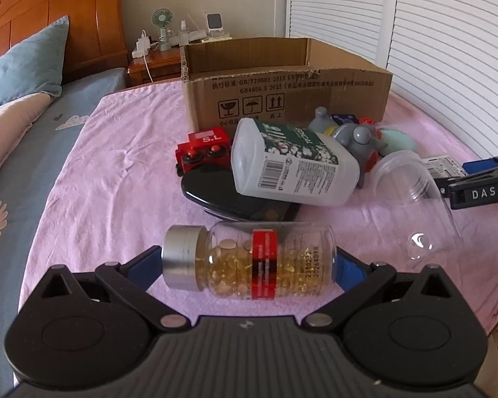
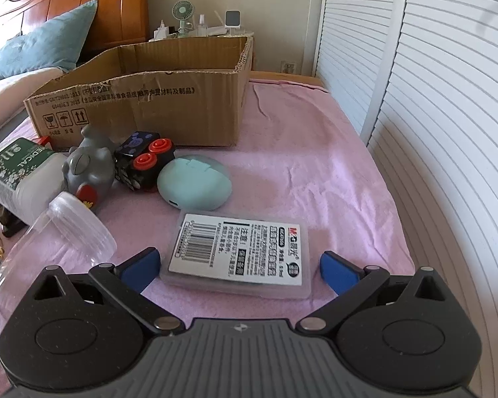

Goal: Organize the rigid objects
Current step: 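Grasp the clear M&G card pack with the right tool while the left holds the bottle, then drop the capsule bottle into the cardboard box with the left tool while the right carries the card pack, then lower the card pack into the box and open the right tool, then grasp the white MEDICAL bottle with the left tool while the right moves to the clear jar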

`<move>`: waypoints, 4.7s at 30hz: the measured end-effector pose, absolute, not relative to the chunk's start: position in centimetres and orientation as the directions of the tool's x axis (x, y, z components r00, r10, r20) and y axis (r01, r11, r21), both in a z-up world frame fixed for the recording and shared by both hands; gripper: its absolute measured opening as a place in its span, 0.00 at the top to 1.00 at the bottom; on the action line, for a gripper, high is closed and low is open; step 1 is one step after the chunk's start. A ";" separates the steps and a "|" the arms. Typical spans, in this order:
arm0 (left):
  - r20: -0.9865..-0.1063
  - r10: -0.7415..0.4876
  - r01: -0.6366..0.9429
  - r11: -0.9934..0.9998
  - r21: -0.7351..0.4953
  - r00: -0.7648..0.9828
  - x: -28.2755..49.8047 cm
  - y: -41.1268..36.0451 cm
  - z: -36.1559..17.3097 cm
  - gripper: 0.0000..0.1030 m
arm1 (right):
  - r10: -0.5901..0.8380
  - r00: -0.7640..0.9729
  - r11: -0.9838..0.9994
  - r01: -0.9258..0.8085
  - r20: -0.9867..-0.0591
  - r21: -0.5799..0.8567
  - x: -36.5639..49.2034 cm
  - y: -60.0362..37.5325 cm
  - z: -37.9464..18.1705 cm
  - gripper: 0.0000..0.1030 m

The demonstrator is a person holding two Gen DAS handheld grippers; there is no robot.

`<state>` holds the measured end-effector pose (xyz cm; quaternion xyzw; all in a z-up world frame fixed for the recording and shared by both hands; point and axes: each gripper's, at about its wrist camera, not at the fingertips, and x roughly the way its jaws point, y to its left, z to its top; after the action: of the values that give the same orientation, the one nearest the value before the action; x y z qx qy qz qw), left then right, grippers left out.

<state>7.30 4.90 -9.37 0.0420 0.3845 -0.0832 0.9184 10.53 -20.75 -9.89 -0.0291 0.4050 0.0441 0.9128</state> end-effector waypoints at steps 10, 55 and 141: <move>-0.700 -0.109 0.172 0.985 0.021 0.706 7.3 4.6 -8.9 0.01 | 0.074 0.671 0.992 -0.128 -0.737 -0.017 11.0 -20.5 -9.9 0.02; -0.726 -0.204 0.355 0.933 0.060 0.657 13.6 4.9 1.5 0.10 | 0.237 0.655 0.955 -0.292 -0.718 0.049 11.4 -22.1 -0.6 0.09; -0.660 0.022 0.071 0.991 0.113 0.751 9.3 8.4 -1.8 0.03 | 0.435 0.497 0.842 -0.520 -0.751 0.144 16.6 -14.9 -0.6 0.00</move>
<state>9.30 8.37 -1.83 0.0656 0.3524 -0.0130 0.9335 16.55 -14.92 -0.58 -0.0508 0.4185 0.2767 0.8635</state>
